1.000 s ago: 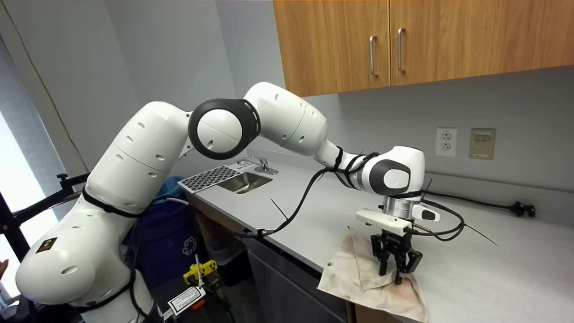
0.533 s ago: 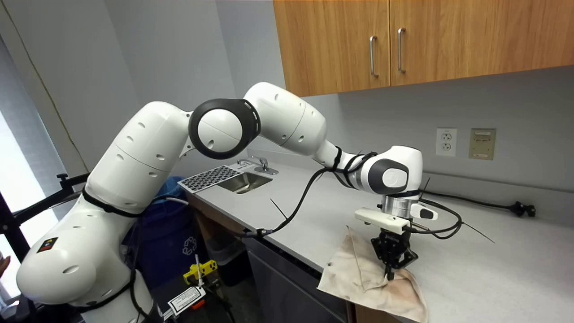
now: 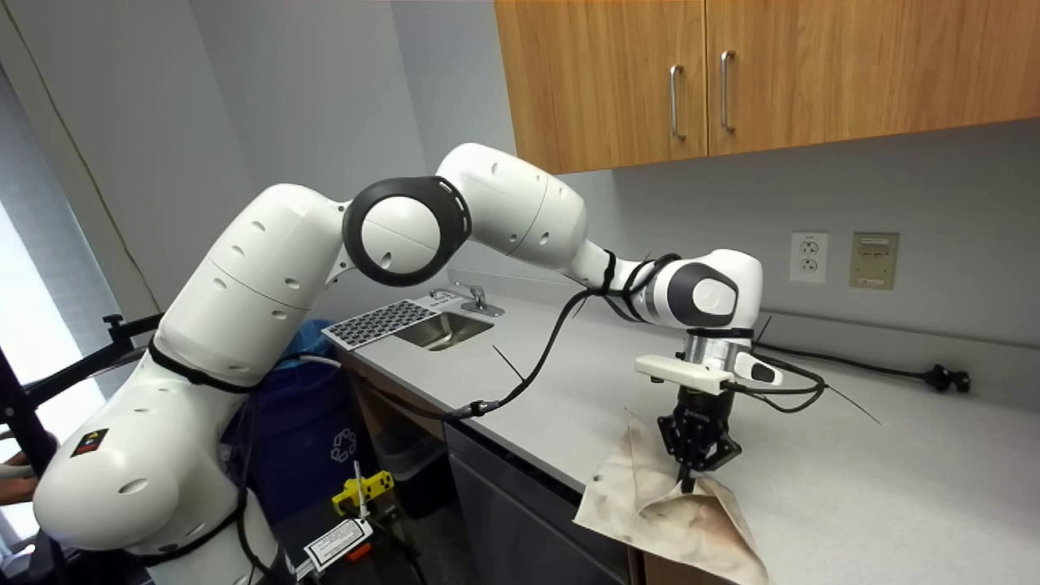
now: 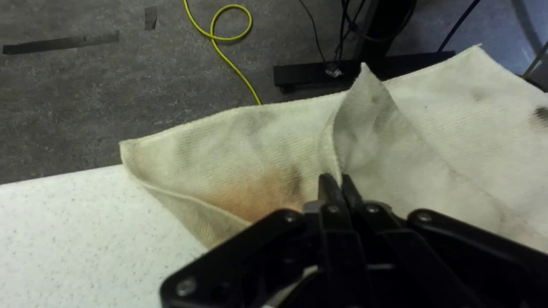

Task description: Unfold the towel and lay it flat on the countertop

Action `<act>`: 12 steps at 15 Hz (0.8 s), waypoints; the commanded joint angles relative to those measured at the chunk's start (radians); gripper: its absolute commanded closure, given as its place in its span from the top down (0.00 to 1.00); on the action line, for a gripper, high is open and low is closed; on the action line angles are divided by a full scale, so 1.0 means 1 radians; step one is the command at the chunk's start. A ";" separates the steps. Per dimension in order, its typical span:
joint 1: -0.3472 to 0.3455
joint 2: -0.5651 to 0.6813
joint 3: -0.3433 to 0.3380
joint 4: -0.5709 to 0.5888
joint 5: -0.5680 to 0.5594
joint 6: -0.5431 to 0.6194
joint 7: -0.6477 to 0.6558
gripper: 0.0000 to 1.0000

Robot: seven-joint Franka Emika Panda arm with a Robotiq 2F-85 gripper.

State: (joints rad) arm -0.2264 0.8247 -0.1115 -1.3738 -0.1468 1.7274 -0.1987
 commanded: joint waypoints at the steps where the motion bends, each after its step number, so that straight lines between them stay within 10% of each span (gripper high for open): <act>1: 0.015 0.045 -0.004 0.134 -0.015 -0.102 -0.005 0.01; 12: 0.007 0.220 -0.007 0.425 0.067 -0.071 0.197 0.01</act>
State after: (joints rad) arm -0.2180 0.9660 -0.1104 -1.0838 -0.1136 1.6800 -0.0793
